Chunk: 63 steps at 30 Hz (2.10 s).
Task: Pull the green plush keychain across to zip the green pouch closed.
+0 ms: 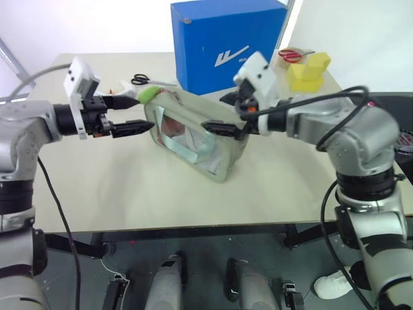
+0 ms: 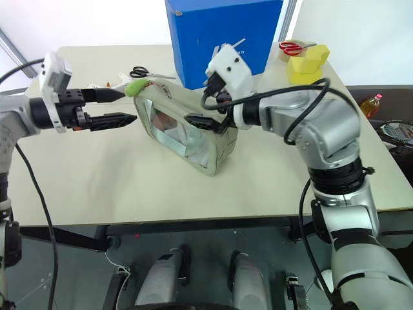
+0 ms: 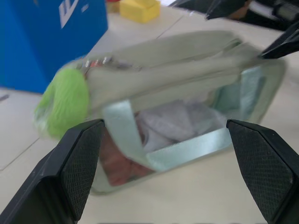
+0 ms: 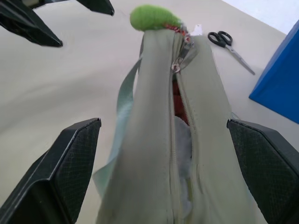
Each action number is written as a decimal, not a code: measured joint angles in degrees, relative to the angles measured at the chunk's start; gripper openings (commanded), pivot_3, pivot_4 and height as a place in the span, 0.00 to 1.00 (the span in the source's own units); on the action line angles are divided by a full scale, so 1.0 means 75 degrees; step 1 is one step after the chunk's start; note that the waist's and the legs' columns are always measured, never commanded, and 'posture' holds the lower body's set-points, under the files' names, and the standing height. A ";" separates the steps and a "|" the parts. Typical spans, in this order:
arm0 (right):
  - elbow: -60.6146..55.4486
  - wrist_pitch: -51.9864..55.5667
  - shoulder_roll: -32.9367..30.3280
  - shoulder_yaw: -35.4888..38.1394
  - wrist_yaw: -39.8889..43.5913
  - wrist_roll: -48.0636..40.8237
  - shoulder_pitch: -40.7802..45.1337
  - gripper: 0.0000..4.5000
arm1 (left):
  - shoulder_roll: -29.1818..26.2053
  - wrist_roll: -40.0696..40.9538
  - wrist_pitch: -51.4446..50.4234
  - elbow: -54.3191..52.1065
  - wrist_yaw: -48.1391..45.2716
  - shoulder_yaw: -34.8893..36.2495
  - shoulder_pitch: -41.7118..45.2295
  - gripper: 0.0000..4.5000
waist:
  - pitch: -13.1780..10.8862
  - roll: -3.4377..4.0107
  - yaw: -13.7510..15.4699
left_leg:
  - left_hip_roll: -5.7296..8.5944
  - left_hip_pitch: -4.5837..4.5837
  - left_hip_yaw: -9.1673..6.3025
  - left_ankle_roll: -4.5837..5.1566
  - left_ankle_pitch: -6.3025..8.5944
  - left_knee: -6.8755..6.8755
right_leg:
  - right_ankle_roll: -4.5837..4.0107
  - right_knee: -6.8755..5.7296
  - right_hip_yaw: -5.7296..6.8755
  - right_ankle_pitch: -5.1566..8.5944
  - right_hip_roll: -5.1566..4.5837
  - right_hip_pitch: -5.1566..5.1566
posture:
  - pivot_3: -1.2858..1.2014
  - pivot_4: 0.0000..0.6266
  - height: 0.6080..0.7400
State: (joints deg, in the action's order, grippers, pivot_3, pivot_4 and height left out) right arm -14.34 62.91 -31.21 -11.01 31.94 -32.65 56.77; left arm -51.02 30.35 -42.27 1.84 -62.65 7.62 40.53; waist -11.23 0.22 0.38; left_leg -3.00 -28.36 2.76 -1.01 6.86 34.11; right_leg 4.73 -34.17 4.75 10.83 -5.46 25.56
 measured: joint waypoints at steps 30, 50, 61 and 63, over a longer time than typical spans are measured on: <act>0.3652 -0.7732 -0.0244 -0.1531 0.3854 0.3389 0.0554 0.01 | -0.0106 0.0353 -0.0100 -0.0560 0.0574 0.0383 -0.0504 1.00 | 0.0001 -0.0003 0.0029 | -0.0010 0.0007 0.0015 -0.0009 -0.0006 0.0011 | -0.0030 -0.0012 -0.0002 -0.0020 0.0006 0.0003 | 0.52 0.24 1.00; 0.3654 -0.7560 0.0197 -0.1132 0.4561 0.3380 -0.0017 0.18 | -0.0169 0.0371 -0.0122 -0.0556 0.0541 0.0365 -0.0394 1.00 | 0.0000 -0.0003 0.0029 | -0.0013 0.0048 0.0017 -0.0027 0.0005 0.0013 | -0.0036 -0.0032 -0.0005 -0.0022 0.0006 -0.0022 | 0.52 0.24 1.00; 0.1672 -0.5513 -0.0797 -0.0139 0.4701 0.2707 -0.0095 0.69 | -0.0493 0.0251 0.0033 -0.0179 0.0553 0.0509 -0.0379 1.00 | 0.0001 -0.0003 0.0045 | -0.0013 0.0050 0.0018 -0.0028 0.0006 0.0014 | -0.0038 -0.0028 -0.0007 -0.0021 0.0003 -0.0022 | 0.52 0.24 1.00; 0.1488 -0.5274 -0.1029 0.0044 0.4717 0.2658 -0.0217 0.69 | -0.0642 0.0196 0.0131 -0.0002 0.0537 0.0609 -0.0382 1.00 | 0.0002 -0.0004 0.0040 | -0.0013 0.0053 0.0018 -0.0029 0.0007 0.0011 | -0.0038 -0.0027 -0.0007 -0.0021 0.0002 -0.0022 | 0.52 0.24 1.00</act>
State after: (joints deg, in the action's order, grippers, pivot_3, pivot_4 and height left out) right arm -3.18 23.35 -38.92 -10.68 67.32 -12.72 55.14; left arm -55.83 31.82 -41.28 1.82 -58.62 12.19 37.67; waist -11.21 0.19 0.68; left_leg -3.10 -27.97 2.90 -1.23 6.91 34.20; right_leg 4.44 -34.37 4.70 10.67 -5.44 25.40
